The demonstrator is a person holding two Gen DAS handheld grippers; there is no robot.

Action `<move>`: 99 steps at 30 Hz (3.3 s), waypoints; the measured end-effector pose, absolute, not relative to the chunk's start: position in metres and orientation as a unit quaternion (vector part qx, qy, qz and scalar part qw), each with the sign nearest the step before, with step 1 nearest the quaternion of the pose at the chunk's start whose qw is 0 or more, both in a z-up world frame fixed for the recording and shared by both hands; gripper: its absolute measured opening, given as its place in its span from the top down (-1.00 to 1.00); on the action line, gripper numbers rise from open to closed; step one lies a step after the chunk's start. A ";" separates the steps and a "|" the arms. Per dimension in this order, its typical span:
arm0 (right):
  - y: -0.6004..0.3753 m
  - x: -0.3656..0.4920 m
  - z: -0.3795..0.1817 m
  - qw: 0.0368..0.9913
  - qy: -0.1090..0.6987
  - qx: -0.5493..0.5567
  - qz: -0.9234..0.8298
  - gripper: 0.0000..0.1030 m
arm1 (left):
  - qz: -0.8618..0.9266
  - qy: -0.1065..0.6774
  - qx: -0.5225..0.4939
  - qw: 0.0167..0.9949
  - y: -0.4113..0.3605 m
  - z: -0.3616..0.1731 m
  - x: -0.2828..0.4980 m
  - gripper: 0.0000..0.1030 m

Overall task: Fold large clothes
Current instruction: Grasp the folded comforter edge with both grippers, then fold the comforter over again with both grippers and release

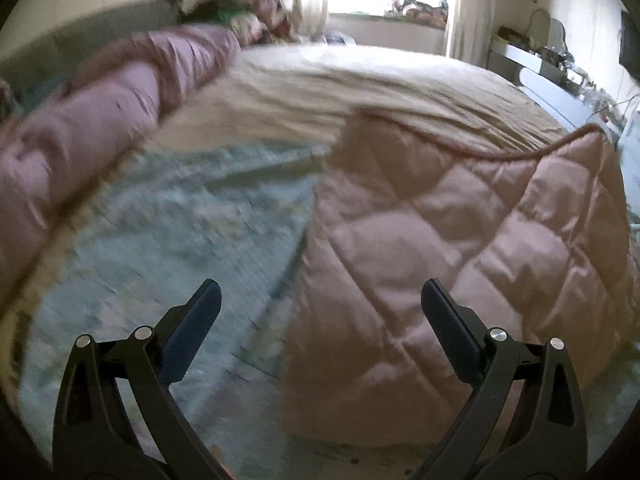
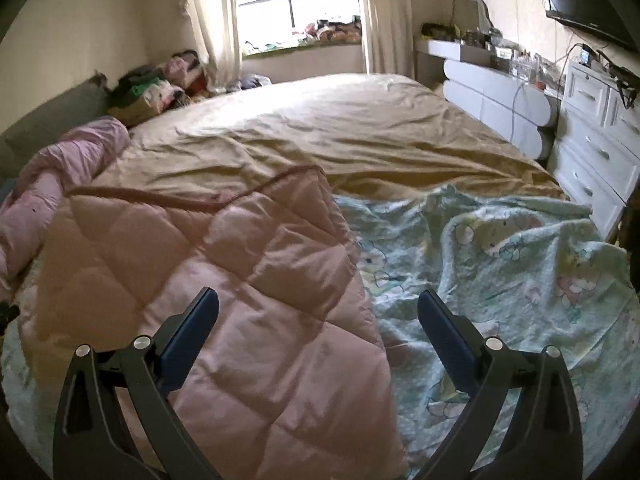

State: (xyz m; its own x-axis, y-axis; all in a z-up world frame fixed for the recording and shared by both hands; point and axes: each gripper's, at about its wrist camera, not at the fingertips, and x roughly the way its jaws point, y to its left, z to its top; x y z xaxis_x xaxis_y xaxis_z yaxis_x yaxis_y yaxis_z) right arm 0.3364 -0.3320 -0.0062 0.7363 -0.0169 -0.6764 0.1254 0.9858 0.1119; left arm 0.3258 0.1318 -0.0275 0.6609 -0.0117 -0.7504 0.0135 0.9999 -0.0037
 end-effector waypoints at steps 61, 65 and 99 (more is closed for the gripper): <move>-0.355 0.449 -0.094 0.895 0.404 0.108 -0.158 0.67 | 0.015 0.391 0.076 0.917 0.084 -0.074 0.436 0.69; -0.349 0.429 -0.071 0.903 0.384 0.116 -0.156 0.07 | 0.018 0.401 0.078 0.913 0.086 -0.059 0.424 0.34; -0.212 0.351 -0.036 0.920 0.389 0.034 0.041 -0.80 | -0.101 0.414 0.030 0.904 0.001 -0.041 0.337 -0.82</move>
